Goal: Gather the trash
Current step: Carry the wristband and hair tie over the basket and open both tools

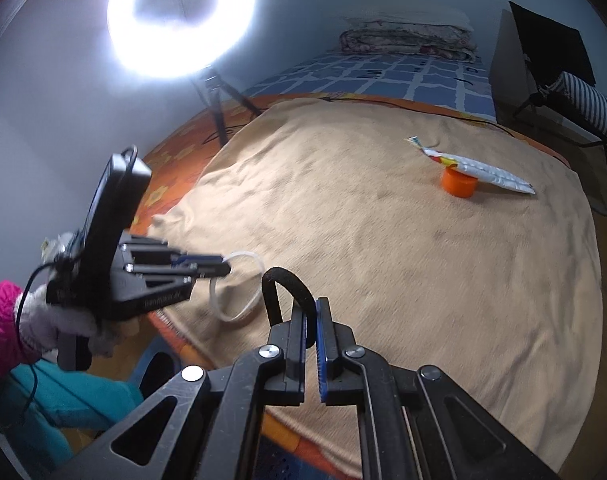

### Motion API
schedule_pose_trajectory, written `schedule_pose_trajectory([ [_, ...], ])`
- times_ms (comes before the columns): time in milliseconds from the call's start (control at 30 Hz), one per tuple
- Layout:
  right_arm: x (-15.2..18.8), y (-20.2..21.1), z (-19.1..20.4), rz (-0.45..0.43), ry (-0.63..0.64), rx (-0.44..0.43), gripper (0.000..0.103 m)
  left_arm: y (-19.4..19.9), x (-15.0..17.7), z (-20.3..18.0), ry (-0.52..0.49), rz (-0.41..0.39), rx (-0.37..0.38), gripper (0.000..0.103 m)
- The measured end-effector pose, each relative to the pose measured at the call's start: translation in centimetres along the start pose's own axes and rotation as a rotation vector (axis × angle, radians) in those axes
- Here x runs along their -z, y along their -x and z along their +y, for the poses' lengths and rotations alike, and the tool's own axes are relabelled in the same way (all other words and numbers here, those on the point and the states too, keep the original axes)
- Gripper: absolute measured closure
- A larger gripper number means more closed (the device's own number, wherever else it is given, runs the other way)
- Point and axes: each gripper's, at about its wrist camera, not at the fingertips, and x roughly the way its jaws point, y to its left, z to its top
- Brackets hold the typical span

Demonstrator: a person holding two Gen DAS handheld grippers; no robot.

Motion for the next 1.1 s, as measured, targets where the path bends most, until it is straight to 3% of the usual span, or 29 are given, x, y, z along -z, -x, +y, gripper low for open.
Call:
schedule_pose_trajectory([
  [300,2.8,1.7,2.1,0.017,0.009,-0.029,0.101,2.5,0.6,-2.3,-0.04,-0.039,0.032,0.1],
  [500,5.5,2.9,2.9,0.051,0.009,-0.058,0.101,5.6,2.9,-3.6,-0.068,-0.047,0.075,0.1],
  [700,9.5,2.4,4.3,0.125,0.015,-0.089,0.101,6.7,8.0,-4.7,-0.085,0.015,0.107,0.1],
  [1100,17.0,-1.4,8.5,0.313,0.065,-0.149,0.1,4.9,17.0,-6.5,-0.072,0.186,0.166,0.1],
])
